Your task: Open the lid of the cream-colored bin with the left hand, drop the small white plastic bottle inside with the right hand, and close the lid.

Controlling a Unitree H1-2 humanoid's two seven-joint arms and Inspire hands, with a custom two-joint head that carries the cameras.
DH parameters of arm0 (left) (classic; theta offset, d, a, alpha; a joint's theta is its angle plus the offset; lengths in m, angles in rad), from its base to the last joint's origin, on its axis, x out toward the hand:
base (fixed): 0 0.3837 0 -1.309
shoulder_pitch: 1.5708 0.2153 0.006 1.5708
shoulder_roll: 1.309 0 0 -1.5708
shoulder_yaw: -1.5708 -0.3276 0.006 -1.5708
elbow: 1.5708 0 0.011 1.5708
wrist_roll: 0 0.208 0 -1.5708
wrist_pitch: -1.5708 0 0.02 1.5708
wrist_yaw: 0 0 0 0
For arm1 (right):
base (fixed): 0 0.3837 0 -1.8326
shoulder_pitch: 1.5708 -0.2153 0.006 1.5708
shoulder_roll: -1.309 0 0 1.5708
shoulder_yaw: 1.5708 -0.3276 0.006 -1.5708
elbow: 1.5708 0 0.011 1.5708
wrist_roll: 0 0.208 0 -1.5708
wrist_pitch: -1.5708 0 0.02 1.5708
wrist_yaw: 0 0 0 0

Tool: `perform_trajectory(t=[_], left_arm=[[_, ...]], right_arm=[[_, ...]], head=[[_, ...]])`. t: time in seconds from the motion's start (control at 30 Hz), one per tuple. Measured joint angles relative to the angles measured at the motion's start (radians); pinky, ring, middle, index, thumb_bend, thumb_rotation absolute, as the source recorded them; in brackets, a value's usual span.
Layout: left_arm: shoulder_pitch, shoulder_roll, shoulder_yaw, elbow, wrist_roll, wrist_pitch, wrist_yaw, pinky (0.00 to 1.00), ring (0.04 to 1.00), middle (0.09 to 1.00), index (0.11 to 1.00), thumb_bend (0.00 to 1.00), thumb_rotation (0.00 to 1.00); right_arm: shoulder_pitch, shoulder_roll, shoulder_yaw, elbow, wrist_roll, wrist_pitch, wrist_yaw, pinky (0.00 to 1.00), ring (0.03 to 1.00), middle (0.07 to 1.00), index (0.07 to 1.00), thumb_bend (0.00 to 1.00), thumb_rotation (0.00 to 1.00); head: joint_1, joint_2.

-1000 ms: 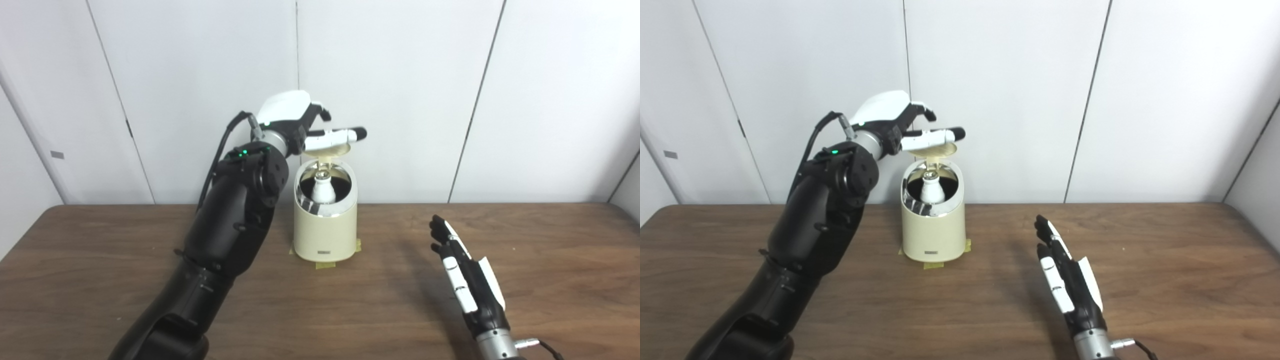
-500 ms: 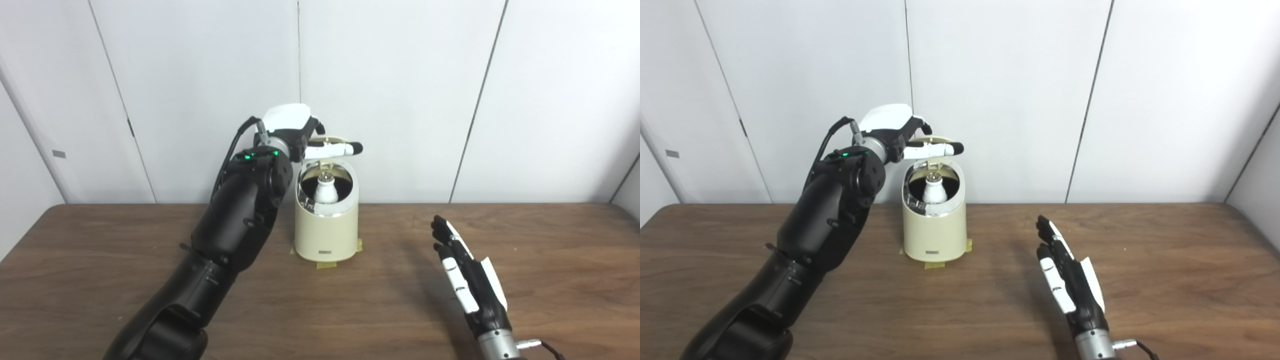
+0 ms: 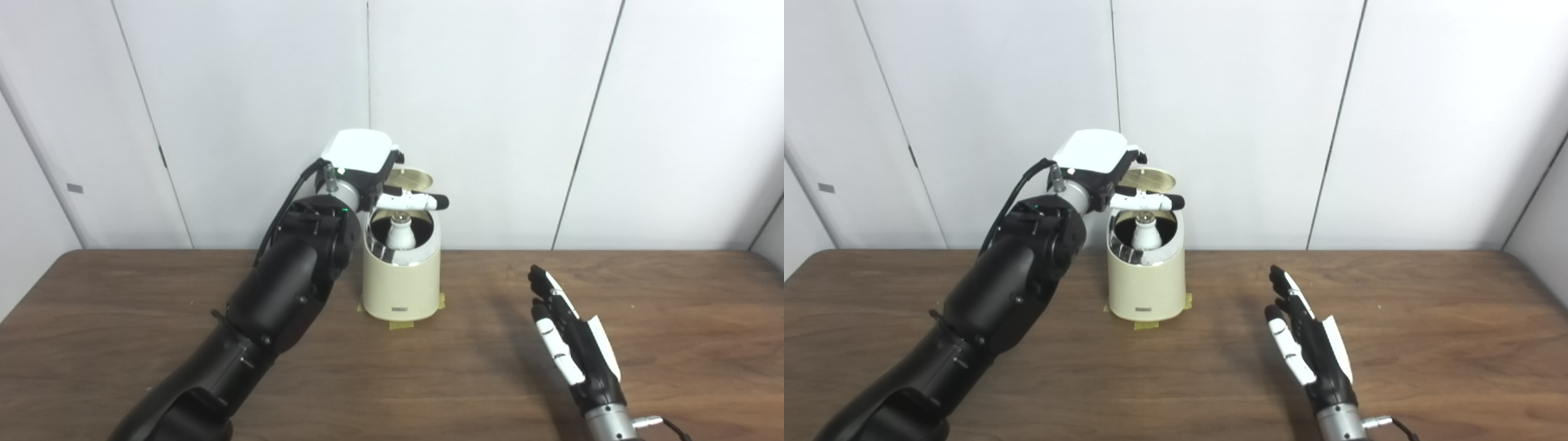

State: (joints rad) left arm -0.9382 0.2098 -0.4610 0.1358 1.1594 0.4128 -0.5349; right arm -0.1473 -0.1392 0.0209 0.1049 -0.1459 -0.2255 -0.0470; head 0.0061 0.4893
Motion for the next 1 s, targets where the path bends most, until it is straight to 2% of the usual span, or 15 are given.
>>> perform_trajectory(t=[0.23,0.43,0.8,1.0], left_arm=[[0.023,0.01,-0.035,-0.074,0.059,-0.006,-0.042,1.0,0.997,0.911,0.873,0.93,1.0],[0.042,0.01,-0.037,-0.082,0.093,-0.011,-0.067,1.0,0.996,0.906,0.867,0.93,1.0],[0.065,0.019,-0.054,-0.115,0.166,-0.09,-0.073,1.0,0.973,0.879,0.834,0.92,1.0],[0.08,0.019,-0.049,-0.125,0.172,-0.124,-0.097,1.0,0.939,0.831,0.785,0.93,1.0]], right_arm=[[0.0,0.0,0.0,0.0,0.0,0.013,0.002,0.93,0.946,0.94,0.937,0.11,0.74],[0.0,0.0,0.0,0.0,-0.001,0.013,0.002,0.92,0.942,0.936,0.935,0.12,0.7],[-0.001,0.0,0.003,0.0,-0.006,0.017,0.001,0.94,0.945,0.938,0.936,0.12,0.73],[-0.001,0.003,0.003,0.0,-0.003,0.017,0.001,0.95,0.95,0.939,0.938,0.12,0.69]], head=[[0.005,0.002],[0.002,0.005],[-0.002,0.002],[-0.003,0.003]])
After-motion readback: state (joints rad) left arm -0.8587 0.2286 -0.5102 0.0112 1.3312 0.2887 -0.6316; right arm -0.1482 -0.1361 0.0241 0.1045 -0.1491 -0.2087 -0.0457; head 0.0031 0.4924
